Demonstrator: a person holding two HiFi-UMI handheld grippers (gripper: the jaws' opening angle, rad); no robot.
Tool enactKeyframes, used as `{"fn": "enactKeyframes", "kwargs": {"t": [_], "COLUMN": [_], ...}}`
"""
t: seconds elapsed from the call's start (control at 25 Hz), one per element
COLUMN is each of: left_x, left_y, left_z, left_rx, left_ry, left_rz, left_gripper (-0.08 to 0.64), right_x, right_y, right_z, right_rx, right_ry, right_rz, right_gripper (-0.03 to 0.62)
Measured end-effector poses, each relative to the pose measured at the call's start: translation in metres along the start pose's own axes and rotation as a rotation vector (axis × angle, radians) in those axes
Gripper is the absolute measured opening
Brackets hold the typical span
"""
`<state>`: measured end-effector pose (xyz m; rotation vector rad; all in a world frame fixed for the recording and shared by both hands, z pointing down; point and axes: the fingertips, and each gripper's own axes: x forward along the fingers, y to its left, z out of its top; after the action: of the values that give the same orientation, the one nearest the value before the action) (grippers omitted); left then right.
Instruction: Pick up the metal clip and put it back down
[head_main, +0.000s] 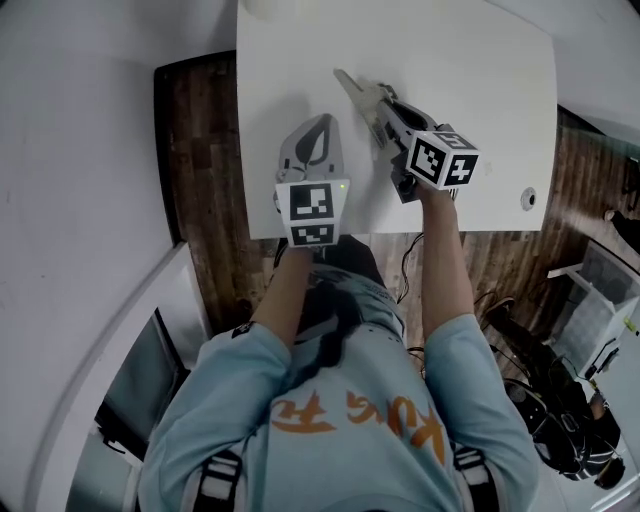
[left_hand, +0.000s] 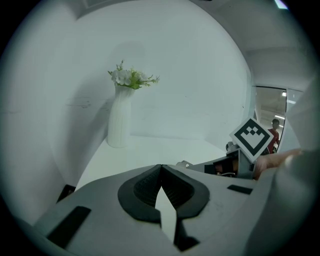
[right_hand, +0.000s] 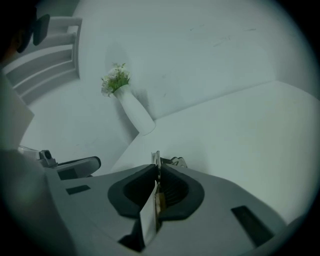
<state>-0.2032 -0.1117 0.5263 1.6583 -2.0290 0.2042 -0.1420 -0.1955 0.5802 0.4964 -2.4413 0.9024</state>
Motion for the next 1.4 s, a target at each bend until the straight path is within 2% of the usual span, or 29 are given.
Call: {"fn": "enactKeyframes", "kwargs": {"t": [0.16, 0.32, 0.44, 0.6, 0.76, 0.88, 1.08, 1.4], "left_x": [-0.022, -0.032, -0.031, -0.022, -0.020, -0.020, -0.017, -0.012], "left_y": [0.015, 0.006, -0.018, -0.060, -0.100, -0.128, -0.162, -0.186], "left_z": [-0.001, 0.013, 0.030, 0.050, 0.062, 0.068, 0.063, 0.054], "left_rx": [0.013, 0.028, 0.057, 0.113, 0.152, 0.180, 0.221, 0.277], "left_ry": [-0.028, -0.057, -0.090, -0.131, -0.145, -0.154, -0.136, -0.100], "left_rz": [-0.018, -0.046, -0.095, -0.187, -0.262, -0.311, -0.369, -0.390], "left_gripper": [0.024, 0.025, 0.023, 0.023, 0.024, 0.023, 0.024, 0.023], "right_x": [0.000, -0.037, -0.083, -0.137, -0.191, -0.221, -0.252, -0.286], "right_y": [0.035, 0.047, 0.045, 0.039, 0.036, 0.032, 0.009, -0.052], "right_z": [-0.016, 0.004, 0.026, 0.044, 0.053, 0.051, 0.036, 0.013], "right_rx": [-0.018, -0.045, -0.121, -0.312, -0.384, -0.436, -0.383, -0.209], "right_ry": [-0.029, -0.147, -0.225, -0.247, -0.309, -0.309, -0.323, -0.392], "right_rz": [-0.042, -0.118, -0.223, -0.397, -0.531, -0.613, -0.673, -0.708], "right_gripper": [0.037, 0.037, 0.036, 0.037, 0.037, 0.037, 0.037, 0.037]}}
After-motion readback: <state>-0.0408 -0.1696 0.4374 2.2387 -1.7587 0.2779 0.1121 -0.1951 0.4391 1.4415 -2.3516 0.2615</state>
